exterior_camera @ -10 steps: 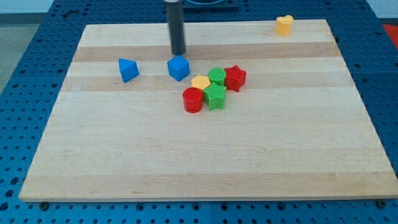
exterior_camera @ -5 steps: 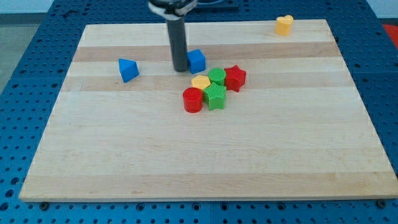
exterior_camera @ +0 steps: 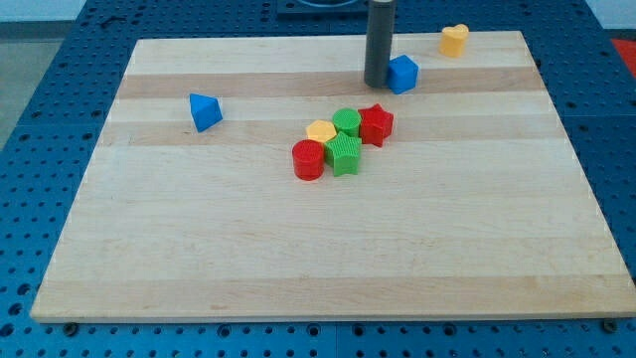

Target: Move the blue cube towards the top right

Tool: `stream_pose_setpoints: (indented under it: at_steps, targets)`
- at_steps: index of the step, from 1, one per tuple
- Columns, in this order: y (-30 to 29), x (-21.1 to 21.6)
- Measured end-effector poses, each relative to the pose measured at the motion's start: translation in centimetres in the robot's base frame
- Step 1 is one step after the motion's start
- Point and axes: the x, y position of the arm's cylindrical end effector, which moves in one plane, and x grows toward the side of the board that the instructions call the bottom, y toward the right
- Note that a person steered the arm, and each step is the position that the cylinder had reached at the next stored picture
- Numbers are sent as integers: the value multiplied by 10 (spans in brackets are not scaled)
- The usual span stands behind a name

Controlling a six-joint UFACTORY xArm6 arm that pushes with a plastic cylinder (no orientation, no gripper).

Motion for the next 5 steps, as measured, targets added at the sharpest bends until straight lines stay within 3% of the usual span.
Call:
stream_pose_setpoints:
  at_steps: [1,5]
  targets:
    - [41,-1]
    - [75,38]
